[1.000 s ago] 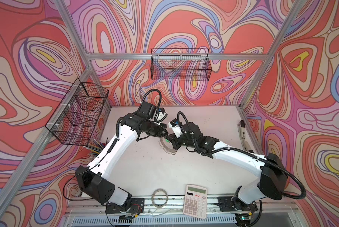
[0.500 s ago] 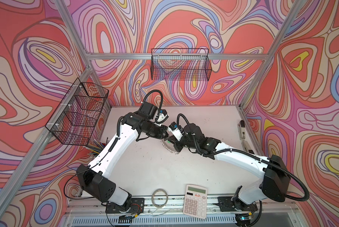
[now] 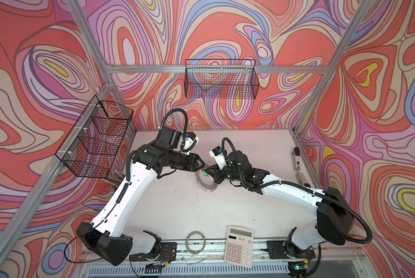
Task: Attach keys to a key ring
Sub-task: Insert the key into the keyring.
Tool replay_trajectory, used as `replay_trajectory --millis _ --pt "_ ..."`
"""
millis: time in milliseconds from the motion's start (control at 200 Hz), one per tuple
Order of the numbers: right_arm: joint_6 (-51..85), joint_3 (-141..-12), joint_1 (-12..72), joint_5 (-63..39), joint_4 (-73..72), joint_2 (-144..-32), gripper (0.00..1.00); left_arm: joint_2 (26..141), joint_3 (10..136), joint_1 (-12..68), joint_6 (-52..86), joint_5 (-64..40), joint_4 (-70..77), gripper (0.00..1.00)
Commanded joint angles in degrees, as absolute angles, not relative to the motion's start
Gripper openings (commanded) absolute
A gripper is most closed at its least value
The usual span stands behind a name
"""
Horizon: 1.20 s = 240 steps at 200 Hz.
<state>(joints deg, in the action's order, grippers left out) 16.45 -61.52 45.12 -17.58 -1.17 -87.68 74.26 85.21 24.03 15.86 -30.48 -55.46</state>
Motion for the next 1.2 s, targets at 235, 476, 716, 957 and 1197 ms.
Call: replay_trajectory --millis 235,476,716,957,1197 --pt "27.2 -61.4 45.3 -22.4 -8.2 -88.2 0.00 65.6 65.5 23.8 33.7 -29.3 -30.2 0.36" --pt "26.6 -61.2 45.3 -21.9 -7.9 -88.3 0.00 66.6 63.3 23.8 37.6 -30.5 -26.0 0.36" --pt "25.9 -61.0 45.2 -21.5 -8.2 -87.8 0.00 67.9 62.9 23.8 39.4 -30.8 -24.2 0.37" --pt "25.1 -60.7 45.3 -21.4 -7.9 -87.4 0.00 68.9 63.9 23.7 39.5 -30.8 -24.0 0.37" --pt "25.0 -60.6 45.3 -21.5 -8.4 -87.8 0.00 69.2 63.3 23.8 40.3 -31.6 -22.3 0.33"
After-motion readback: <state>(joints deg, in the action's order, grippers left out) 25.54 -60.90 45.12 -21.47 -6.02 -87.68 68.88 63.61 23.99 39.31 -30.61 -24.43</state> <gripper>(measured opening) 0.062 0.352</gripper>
